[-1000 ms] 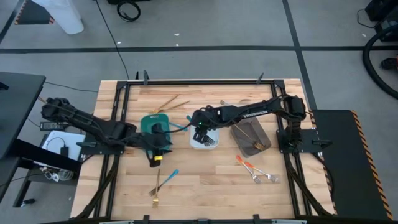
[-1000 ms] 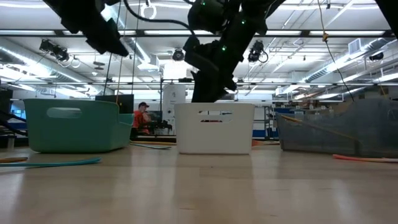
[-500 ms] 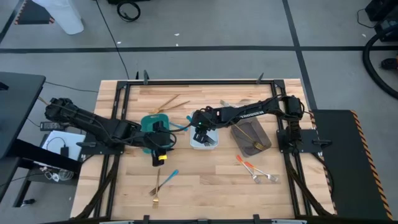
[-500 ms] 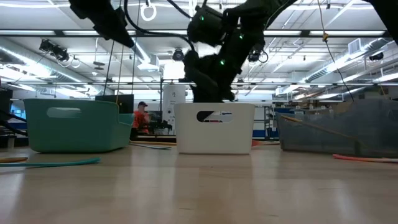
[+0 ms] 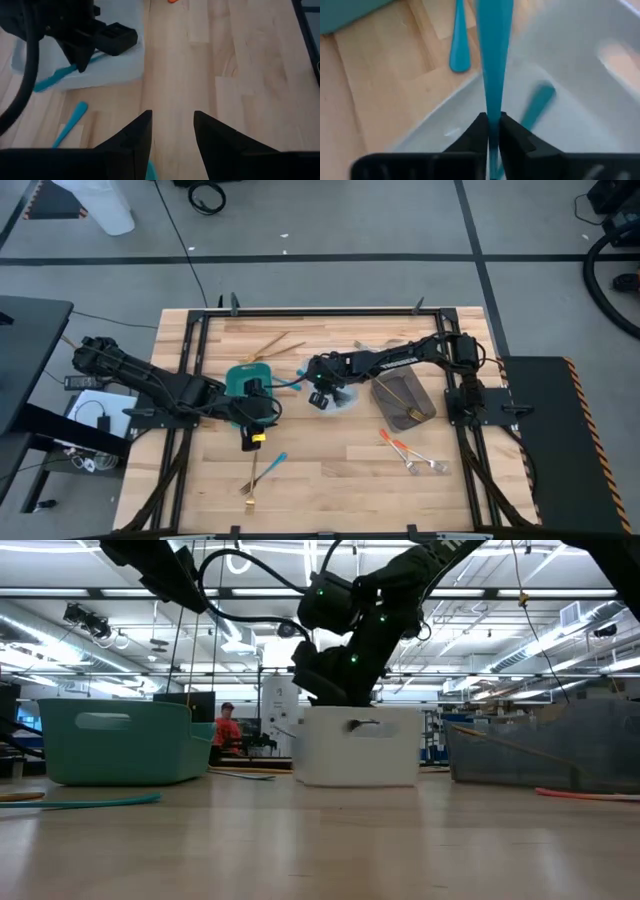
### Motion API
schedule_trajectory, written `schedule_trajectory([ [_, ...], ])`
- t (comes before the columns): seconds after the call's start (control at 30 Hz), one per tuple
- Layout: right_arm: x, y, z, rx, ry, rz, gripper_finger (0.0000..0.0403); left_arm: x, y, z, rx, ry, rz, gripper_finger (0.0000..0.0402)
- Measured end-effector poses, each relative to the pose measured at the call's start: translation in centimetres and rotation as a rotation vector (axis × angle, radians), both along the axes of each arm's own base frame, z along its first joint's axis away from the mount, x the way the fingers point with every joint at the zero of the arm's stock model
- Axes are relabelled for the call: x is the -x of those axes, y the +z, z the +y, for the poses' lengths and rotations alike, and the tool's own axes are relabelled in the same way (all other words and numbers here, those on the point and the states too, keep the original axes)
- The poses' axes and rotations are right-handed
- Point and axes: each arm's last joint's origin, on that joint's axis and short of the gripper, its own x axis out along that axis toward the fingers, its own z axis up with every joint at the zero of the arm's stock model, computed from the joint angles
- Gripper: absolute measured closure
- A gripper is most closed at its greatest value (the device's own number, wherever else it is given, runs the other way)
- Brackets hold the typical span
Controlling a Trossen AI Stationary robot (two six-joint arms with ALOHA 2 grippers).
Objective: Sort silverware by color (type)
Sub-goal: Put the blue fork into the white bin
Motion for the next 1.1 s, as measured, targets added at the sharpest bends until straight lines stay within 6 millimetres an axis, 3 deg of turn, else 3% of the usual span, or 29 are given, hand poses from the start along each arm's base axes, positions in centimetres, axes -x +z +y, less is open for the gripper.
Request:
schedule_trajectory([
  [0.2,-0.2,1.0,0.1,-0.027,0.002,-0.016,0.0381,0.1,-0.1,0.0,-0.007,-0.005,0.008,0.0249],
  [0.57,0.0,3.6,-0.1,0.041,-0.099,0.099,0.0366,0.3,-0.3,0.1,-0.025,-0.011,0.044,0.0249],
  [1.1,1.0,3.2,-0.7,-0.001,-0.109,0.218,0.0361,0.7,-0.4,-0.6,-0.042,-0.056,0.056,0.0249],
])
